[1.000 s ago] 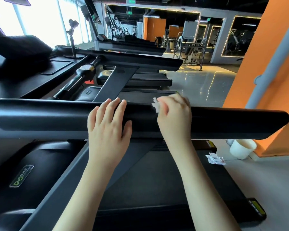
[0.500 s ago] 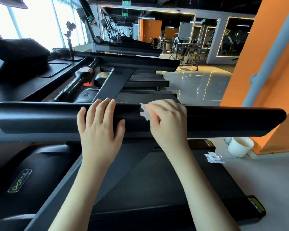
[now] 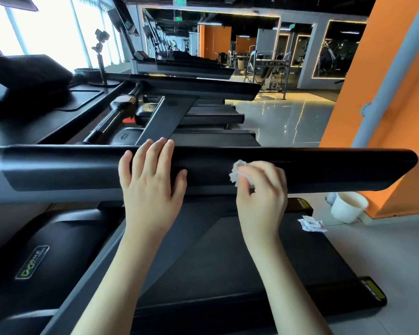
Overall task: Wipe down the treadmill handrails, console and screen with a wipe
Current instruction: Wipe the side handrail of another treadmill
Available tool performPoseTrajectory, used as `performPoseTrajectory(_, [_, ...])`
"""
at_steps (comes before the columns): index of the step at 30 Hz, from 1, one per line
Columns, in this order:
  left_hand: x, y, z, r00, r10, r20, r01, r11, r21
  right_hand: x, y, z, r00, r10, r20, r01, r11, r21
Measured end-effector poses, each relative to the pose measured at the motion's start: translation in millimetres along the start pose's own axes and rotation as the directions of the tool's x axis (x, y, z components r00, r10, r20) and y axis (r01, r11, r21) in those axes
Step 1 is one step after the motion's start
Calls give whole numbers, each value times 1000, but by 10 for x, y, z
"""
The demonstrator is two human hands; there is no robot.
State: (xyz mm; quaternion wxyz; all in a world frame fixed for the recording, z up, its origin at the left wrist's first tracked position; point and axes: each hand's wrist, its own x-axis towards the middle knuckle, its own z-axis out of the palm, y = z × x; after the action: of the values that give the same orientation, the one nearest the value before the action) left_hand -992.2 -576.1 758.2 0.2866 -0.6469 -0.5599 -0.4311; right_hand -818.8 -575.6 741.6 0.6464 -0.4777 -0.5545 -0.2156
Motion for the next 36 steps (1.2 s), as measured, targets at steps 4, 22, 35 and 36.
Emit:
performPoseTrajectory(4, [5, -9, 1, 1000, 5, -5, -5, 1000, 3, -337, -157, 101, 999, 24, 34, -24, 1000, 0])
performPoseTrajectory(22, [-19, 35, -1, 1000, -14, 19, 13, 998, 61, -21, -152, 169, 998, -52, -37, 56, 992, 111])
performPoseTrajectory(35, [-16, 94, -9, 995, -82, 65, 77, 995, 66, 716, -340, 405, 805, -114, 582, 22, 986, 163])
performPoseTrajectory(36, [-19, 85, -10, 994, -82, 71, 77, 995, 66, 702, -313, 366, 805, -142, 576, 41, 982, 185])
